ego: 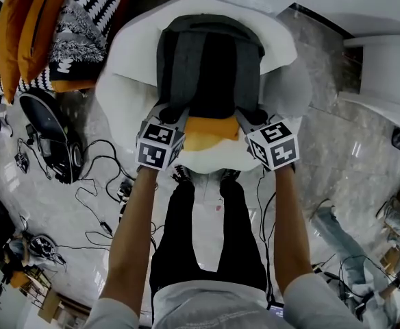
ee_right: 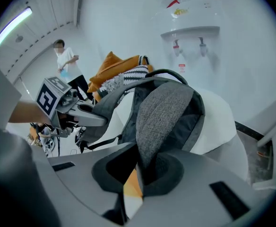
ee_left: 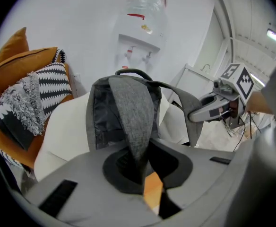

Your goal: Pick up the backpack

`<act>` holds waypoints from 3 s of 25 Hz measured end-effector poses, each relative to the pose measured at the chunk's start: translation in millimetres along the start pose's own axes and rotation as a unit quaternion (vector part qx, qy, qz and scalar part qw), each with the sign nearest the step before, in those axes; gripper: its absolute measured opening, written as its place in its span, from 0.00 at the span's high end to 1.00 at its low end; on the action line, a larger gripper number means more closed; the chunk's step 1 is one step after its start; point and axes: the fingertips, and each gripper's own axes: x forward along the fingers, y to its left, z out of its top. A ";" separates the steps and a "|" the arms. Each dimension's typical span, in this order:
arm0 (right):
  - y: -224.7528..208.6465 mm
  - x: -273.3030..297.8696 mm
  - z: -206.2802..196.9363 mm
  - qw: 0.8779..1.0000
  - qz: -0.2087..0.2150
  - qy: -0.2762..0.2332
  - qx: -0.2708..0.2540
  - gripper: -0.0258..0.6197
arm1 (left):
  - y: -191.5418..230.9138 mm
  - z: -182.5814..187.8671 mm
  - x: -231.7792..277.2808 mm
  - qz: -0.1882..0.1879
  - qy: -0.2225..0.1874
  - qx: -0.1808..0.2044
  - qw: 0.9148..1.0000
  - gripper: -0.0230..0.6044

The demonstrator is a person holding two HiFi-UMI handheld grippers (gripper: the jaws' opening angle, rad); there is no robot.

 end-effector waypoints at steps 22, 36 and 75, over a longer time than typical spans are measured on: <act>71.1 -83.3 -14.5 1.000 -0.006 -0.008 0.027 0.91 | -57.4 -14.4 -85.8 -0.008 -0.035 -0.034 0.999 0.89; 94.2 -138.6 -20.3 1.000 0.006 0.005 0.025 0.91 | -98.5 -12.1 -133.3 -0.017 -0.039 -0.040 0.998 0.89; 149.8 -203.0 10.6 0.999 0.051 -0.009 0.016 0.91 | -127.0 9.3 -218.1 -0.009 -0.042 -0.045 0.998 0.89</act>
